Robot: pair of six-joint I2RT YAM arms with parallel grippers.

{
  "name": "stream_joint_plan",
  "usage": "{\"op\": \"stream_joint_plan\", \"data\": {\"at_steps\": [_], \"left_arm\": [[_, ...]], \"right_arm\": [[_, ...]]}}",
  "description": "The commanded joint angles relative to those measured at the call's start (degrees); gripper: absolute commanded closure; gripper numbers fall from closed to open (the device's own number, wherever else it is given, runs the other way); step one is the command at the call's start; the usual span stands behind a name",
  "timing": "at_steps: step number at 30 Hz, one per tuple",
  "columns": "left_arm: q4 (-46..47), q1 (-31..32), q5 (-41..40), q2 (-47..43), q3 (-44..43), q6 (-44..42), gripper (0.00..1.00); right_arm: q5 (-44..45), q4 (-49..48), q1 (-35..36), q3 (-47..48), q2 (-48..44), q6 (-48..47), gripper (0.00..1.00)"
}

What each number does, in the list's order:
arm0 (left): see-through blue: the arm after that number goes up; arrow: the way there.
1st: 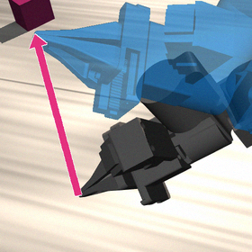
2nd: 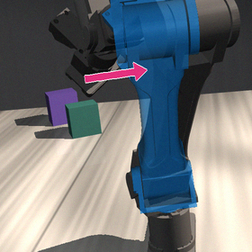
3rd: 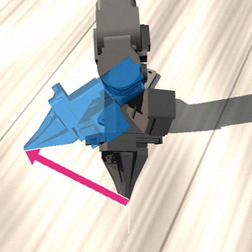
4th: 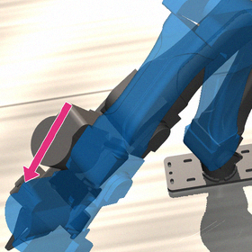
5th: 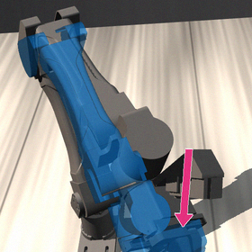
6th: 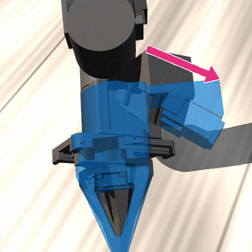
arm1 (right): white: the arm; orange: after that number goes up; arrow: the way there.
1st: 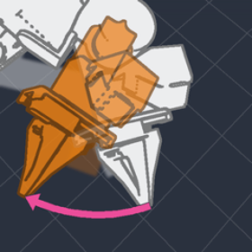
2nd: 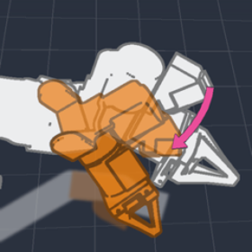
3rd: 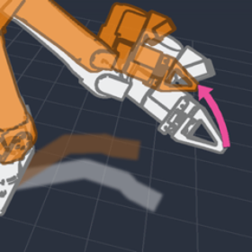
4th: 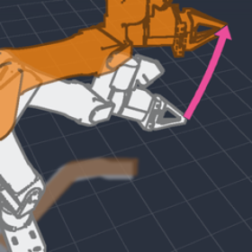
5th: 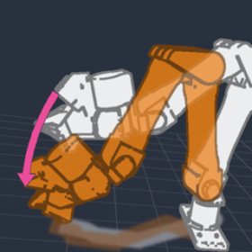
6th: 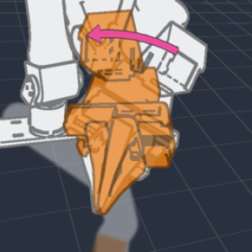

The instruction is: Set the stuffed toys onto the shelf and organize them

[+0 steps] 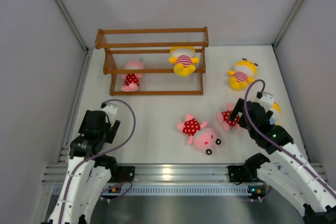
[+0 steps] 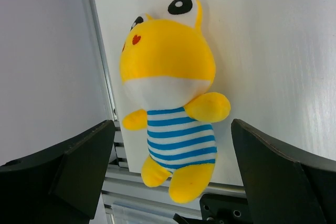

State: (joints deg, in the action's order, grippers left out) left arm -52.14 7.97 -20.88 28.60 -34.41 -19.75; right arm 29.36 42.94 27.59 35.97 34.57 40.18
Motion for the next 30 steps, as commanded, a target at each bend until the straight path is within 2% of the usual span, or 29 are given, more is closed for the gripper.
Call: {"op": "stream_joint_plan", "data": {"at_steps": [1,3,5,6,9,10,13,15,19,20,23,24,25,26,28,29,30], "left_arm": [[0.4,-0.2,-0.6,-0.5,-0.5,0.8,0.02],[0.3,-0.2,-0.4,-0.3,-0.7,0.5,0.02],[-1.7,-0.3,1.4,0.2,-1.3,-0.1,0.02],[-2.7,-0.3,1.5,0.6,-1.5,-0.7,0.02],[-4.0,-1.5,5.1,2.9,-3.3,-1.1,0.02],[-5.4,-2.5,6.3,3.6,-5.8,-1.3,0.02],[-7.9,-3.2,10.9,5.8,-11.1,-1.0,0.02],[-9.2,-3.3,16.7,6.2,-13.1,-2.0,0.02],[-10.8,-3.4,25.4,5.9,-15.8,-2.9,0.01],[-11.1,-3.3,26.2,5.9,-16.3,-3.3,0.02],[-11.1,-3.3,26.9,5.7,-16.6,-3.4,0.02],[-11.3,-3.3,27.5,5.8,-16.6,-3.7,0.02],[-11.4,-3.3,27.8,5.8,-16.6,-3.9,0.02],[-11.6,-3.3,28.3,5.9,-16.6,-4.2,0.02],[-11.9,-3.4,30.6,6.0,-17.1,-5.3,0.02],[-12.0,-3.3,31.7,6.0,-17.4,-5.7,0.02],[-12.0,-3.3,32.8,5.9,-17.6,-6.5,0.02]], "right_arm": [[-1.9,-0.1,-0.7,0.5,0.4,-0.2,0.01],[-4.6,-0.2,-0.6,0.9,-0.5,-2.5,0.01],[-13.2,-1.7,-0.7,1.7,-2.4,-5.8,0.01],[-13.3,-2.4,-0.7,1.8,-3.0,-6.8,0.01],[-26.4,-5.8,-0.5,2.0,-3.7,-10.9,0.06],[-35.5,-6.9,-0.6,1.7,-3.2,-12.0,0.09],[-50.2,-9.2,0.3,1.0,2.7,-13.7,0.13],[-50.8,-8.1,3.5,0.9,5.8,-14.2,0.13],[-37.5,-4.7,14.2,2.4,16.6,-13.8,0.11],[-36.4,-4.6,17.9,2.6,18.5,-13.5,0.11],[-32.5,-4.9,21.6,3.4,24.4,-12.3,0.13],[-31.0,-4.5,22.1,3.7,25.7,-12.1,0.17],[-29.7,-4.4,22.5,4.4,27.7,-12.2,0.26],[-28.2,-4.4,23.1,4.9,28.5,-12.7,0.51],[-28.0,-4.6,23.8,7.3,30.3,-15.2,0.79],[-27.6,-5.0,25.2,8.4,30.8,-16.8,0.97],[-26.8,-4.8,26.4,9.8,31.2,-20.0,1.00]]}}
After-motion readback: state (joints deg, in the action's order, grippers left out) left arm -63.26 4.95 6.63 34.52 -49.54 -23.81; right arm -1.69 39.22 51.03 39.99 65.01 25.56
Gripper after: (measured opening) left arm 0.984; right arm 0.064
